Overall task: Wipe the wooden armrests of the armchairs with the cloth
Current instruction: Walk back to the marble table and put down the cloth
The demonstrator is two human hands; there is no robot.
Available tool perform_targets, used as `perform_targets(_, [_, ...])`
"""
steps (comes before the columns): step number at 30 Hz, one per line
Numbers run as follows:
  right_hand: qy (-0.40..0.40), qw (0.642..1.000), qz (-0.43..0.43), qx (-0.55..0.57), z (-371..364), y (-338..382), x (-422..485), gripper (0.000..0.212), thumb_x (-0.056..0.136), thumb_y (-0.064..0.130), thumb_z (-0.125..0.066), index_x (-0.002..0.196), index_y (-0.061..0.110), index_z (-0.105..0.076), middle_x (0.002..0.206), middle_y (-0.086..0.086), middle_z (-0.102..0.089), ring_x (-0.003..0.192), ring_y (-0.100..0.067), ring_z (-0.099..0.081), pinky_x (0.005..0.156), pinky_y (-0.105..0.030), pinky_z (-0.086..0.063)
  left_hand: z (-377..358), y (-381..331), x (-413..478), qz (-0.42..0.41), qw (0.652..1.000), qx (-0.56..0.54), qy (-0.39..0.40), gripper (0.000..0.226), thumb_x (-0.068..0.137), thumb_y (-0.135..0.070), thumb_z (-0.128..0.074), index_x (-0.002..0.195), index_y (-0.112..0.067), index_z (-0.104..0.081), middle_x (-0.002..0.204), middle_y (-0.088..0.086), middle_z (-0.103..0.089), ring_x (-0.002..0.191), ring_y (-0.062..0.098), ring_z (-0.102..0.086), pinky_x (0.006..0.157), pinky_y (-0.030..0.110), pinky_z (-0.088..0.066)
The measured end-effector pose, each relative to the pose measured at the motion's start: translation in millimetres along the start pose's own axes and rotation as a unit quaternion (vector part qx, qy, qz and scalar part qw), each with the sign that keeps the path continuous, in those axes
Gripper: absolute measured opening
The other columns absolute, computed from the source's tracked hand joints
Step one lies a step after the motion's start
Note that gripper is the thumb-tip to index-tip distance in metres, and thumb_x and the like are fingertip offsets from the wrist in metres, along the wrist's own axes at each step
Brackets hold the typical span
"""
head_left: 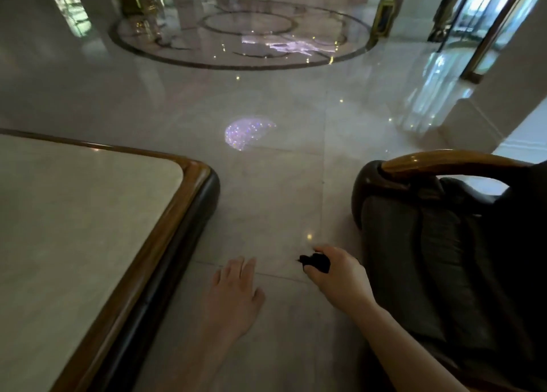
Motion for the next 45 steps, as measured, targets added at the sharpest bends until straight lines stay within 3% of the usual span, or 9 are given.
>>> perform_targets(6, [0.037,0.999,0.031,0.012,-83,108,5,0.047,0.084,0.047,-0.068,0.127,0.031,-0.060,0.118,0.009,-0.067,0.103,-0.014,-0.064,0.077,-0.023,-0.043,26,111,-30,0.052,0.998,-0.029,-0.006,0.059,0.092,-0.039,-0.039,0.146,-0.019,-0.026,0.152,0.004,-0.033,0.141,0.023,-0.027,0.118,0.043,-0.013])
perform_targets(10, [0.060,0.997,0.047,0.029,-129,167,4,0.047,0.083,0.048,-0.067,0.128,0.033,-0.060,0.117,0.010,-0.066,0.103,-0.012,-0.063,0.080,-0.023,-0.045,38,175,-46,0.092,0.994,-0.050,-0.012,0.057,0.090,-0.036,-0.039,0.144,-0.020,-0.031,0.152,0.003,-0.032,0.143,0.022,-0.023,0.119,0.048,-0.015])
perform_targets(14, [0.088,0.993,0.070,0.023,-166,211,5,0.045,0.083,0.045,-0.068,0.126,0.030,-0.061,0.112,0.009,-0.066,0.099,-0.012,-0.063,0.083,-0.028,-0.050,38,231,-63,0.129,0.991,-0.041,-0.004,0.062,0.094,-0.044,-0.034,0.151,-0.025,-0.018,0.159,0.002,-0.021,0.148,0.021,-0.014,0.120,0.046,-0.009])
perform_targets(18, [0.130,0.986,0.099,0.007,-203,247,14,0.040,0.084,0.044,-0.068,0.121,0.030,-0.062,0.105,0.011,-0.066,0.087,-0.010,-0.063,0.077,-0.030,-0.052,37,277,-77,0.173,0.984,-0.036,-0.018,0.064,0.094,-0.048,-0.035,0.152,-0.025,-0.019,0.158,0.003,-0.025,0.146,0.023,-0.019,0.118,0.044,-0.012])
perform_targets(27, [0.233,0.961,0.148,-0.012,-290,300,54,0.050,0.087,0.050,-0.065,0.132,0.030,-0.056,0.118,0.005,-0.066,0.097,-0.016,-0.065,0.078,-0.031,-0.052,38,351,-87,0.272,0.961,-0.048,-0.020,0.059,0.095,-0.045,-0.033,0.150,-0.026,-0.019,0.158,-0.001,-0.022,0.146,0.021,-0.017,0.119,0.046,-0.013])
perform_targets(30, [0.279,0.944,0.173,-0.023,-323,320,76,0.047,0.089,0.049,-0.064,0.131,0.031,-0.055,0.119,0.005,-0.063,0.090,-0.014,-0.065,0.075,-0.030,-0.053,35,380,-82,0.316,0.948,-0.039,-0.020,0.062,0.095,-0.046,-0.032,0.151,-0.025,-0.016,0.160,0.000,-0.020,0.148,0.022,-0.014,0.120,0.046,-0.011])
perform_targets(34, [0.332,0.920,0.205,-0.046,-366,349,104,0.043,0.090,0.047,-0.063,0.130,0.030,-0.057,0.123,0.006,-0.059,0.098,-0.015,-0.062,0.082,-0.034,-0.053,28,416,-77,0.362,0.931,-0.043,-0.026,0.063,0.096,-0.046,-0.035,0.153,-0.024,-0.017,0.161,0.003,-0.019,0.149,0.024,-0.012,0.120,0.045,-0.007])
perform_targets(37, [0.350,0.906,0.230,-0.059,-397,369,117,0.042,0.090,0.046,-0.064,0.128,0.028,-0.058,0.125,0.005,-0.060,0.104,-0.015,-0.060,0.084,-0.029,-0.049,28,446,-77,0.381,0.922,-0.051,-0.042,0.062,0.096,-0.043,-0.038,0.152,-0.021,-0.023,0.160,0.006,-0.024,0.148,0.026,-0.016,0.120,0.047,-0.010])
perform_targets(45, [0.368,0.902,0.208,-0.081,-481,400,125,0.051,0.091,0.044,-0.064,0.137,0.027,-0.053,0.136,0.004,-0.055,0.115,-0.017,-0.058,0.091,-0.030,-0.047,2,529,-81,0.394,0.916,-0.073,-0.022,0.063,0.098,-0.045,-0.031,0.154,-0.023,-0.013,0.163,0.004,-0.013,0.150,0.022,-0.004,0.121,0.045,-0.003])
Point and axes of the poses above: each hand's wrist, its own x-axis towards the middle knuckle, its own z-axis out of the back of the hand, y = z × x, the point moved 4 cm from there along x, towards the middle knuckle
